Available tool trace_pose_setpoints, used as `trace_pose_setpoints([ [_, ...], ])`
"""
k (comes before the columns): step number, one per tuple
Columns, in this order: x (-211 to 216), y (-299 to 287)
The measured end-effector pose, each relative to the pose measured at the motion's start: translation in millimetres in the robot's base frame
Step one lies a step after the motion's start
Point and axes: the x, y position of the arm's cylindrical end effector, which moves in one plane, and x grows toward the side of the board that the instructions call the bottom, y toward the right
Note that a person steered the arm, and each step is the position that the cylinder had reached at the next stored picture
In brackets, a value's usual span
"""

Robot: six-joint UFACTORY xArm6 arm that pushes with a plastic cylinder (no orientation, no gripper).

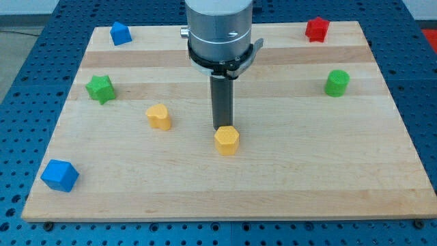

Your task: Push the yellow hexagon towards the bottom center of the board

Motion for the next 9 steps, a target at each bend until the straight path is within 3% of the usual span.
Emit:
trace_pose_setpoints([
  [6, 43, 10],
  [9, 49, 53],
])
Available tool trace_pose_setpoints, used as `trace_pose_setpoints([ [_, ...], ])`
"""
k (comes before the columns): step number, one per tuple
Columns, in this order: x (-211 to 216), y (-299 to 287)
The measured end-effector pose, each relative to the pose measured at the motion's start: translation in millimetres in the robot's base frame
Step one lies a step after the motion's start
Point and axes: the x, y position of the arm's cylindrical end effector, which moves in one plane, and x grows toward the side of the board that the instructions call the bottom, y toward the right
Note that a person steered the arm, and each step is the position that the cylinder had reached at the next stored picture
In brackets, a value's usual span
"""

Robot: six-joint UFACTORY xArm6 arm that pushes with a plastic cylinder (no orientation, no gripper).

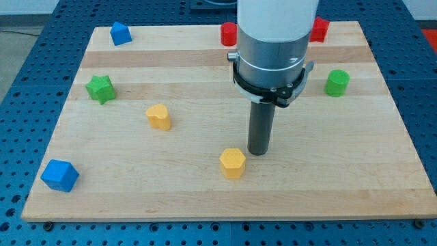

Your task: Push the yellow hexagon towards the bottom center of the board

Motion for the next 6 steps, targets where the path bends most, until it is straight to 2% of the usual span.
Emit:
trace_pose_setpoints([
  [3, 18, -30],
  [6, -15, -50],
])
